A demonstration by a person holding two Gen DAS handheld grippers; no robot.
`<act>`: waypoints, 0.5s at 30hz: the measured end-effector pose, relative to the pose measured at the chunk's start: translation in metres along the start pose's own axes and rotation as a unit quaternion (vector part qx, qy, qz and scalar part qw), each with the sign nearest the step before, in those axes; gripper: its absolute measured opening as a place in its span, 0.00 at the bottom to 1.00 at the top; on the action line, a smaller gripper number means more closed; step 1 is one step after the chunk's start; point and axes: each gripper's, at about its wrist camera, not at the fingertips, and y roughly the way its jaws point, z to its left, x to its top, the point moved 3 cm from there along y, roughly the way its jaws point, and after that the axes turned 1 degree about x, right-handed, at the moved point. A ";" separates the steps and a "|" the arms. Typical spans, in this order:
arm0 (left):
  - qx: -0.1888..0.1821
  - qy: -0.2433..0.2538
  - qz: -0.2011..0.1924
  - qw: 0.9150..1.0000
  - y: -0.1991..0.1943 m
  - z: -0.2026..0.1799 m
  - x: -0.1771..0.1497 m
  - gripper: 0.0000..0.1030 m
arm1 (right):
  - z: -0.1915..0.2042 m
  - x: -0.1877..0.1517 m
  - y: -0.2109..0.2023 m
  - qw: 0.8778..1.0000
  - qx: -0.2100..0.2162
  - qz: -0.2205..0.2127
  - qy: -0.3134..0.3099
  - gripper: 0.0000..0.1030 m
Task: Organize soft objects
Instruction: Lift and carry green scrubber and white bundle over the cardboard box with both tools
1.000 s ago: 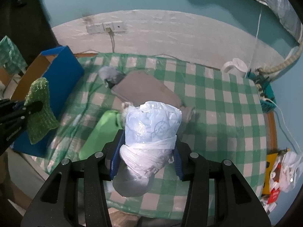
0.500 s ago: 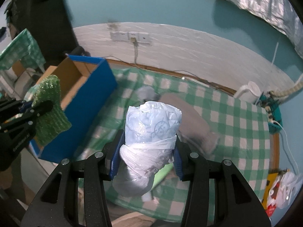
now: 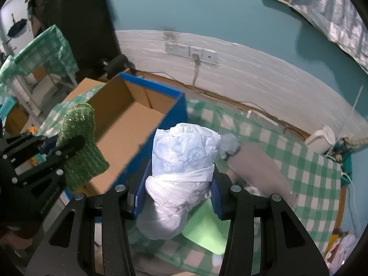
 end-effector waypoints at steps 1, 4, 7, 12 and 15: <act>0.001 -0.002 0.001 1.000 0.002 0.004 -0.001 0.10 | 0.004 0.002 0.002 1.000 0.002 0.001 -0.003 0.44; 0.009 -0.013 0.009 1.000 0.009 0.019 -0.005 0.10 | 0.022 0.011 0.012 1.000 0.009 0.005 -0.014 0.44; 0.016 -0.023 0.016 0.999 0.015 0.032 -0.010 0.10 | 0.036 0.017 0.022 1.000 0.016 0.010 -0.022 0.44; 0.032 -0.037 0.031 0.998 0.031 0.052 -0.016 0.10 | 0.059 0.024 0.039 0.999 0.028 0.021 -0.035 0.44; 0.036 -0.047 0.043 0.997 0.042 0.063 -0.022 0.10 | 0.071 0.026 0.048 0.998 0.035 0.027 -0.041 0.44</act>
